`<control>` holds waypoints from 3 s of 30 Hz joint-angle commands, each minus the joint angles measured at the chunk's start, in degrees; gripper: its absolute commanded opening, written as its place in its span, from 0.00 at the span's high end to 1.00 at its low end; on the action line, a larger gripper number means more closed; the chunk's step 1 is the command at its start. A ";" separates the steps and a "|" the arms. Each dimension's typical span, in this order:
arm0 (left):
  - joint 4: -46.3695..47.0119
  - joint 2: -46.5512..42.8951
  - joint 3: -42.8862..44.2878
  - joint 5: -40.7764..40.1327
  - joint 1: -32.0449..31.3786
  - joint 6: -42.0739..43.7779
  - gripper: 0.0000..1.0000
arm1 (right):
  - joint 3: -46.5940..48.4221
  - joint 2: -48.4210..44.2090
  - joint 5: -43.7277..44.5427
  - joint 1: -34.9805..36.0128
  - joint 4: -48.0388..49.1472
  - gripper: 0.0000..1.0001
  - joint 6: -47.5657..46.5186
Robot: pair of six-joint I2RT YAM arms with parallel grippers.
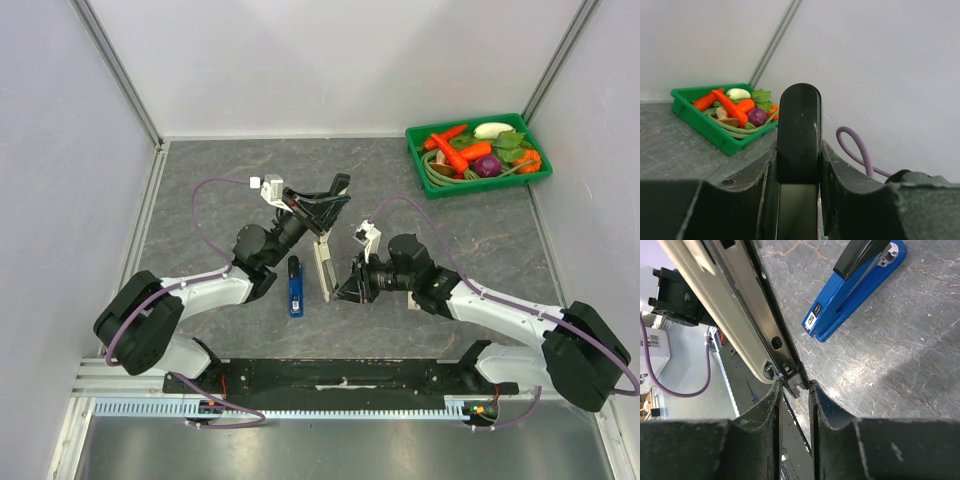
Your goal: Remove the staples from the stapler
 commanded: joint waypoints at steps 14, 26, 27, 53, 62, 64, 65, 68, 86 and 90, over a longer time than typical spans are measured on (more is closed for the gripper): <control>-12.01 6.00 1.79 -15.00 -1.48 -1.24 0.98 | 2.21 6.13 -6.95 0.07 20.52 0.99 -0.66; -17.98 11.63 4.16 -26.95 -7.02 7.02 0.98 | -2.27 13.69 0.86 0.07 27.11 0.99 8.74; -18.60 11.89 4.25 -27.92 -7.45 7.64 0.98 | -2.62 13.69 1.74 0.07 26.85 0.99 8.92; -32.75 17.43 11.10 -37.07 -13.52 16.96 0.98 | -2.28 17.56 6.41 0.07 26.67 0.53 12.35; -34.69 17.70 12.51 -38.56 -14.66 19.94 0.98 | -1.31 16.68 6.40 -0.02 24.13 0.42 12.00; -34.86 17.17 12.60 -38.65 -14.67 20.38 0.98 | -0.87 15.80 7.20 0.07 22.72 0.42 11.21; -34.78 16.73 12.60 -38.39 -14.67 20.30 0.98 | -0.61 15.36 7.63 0.07 21.93 0.42 10.60; -35.13 15.15 13.03 -36.64 -14.75 21.44 0.98 | 0.36 13.69 8.51 0.07 19.21 0.43 9.45; -48.83 -1.54 19.10 -26.00 -14.84 24.87 0.98 | 4.40 -2.30 21.61 0.07 -2.06 0.47 1.46; -51.56 -7.87 18.93 -26.17 -14.84 25.57 0.98 | 6.24 -6.17 24.68 0.07 -7.15 0.46 -0.30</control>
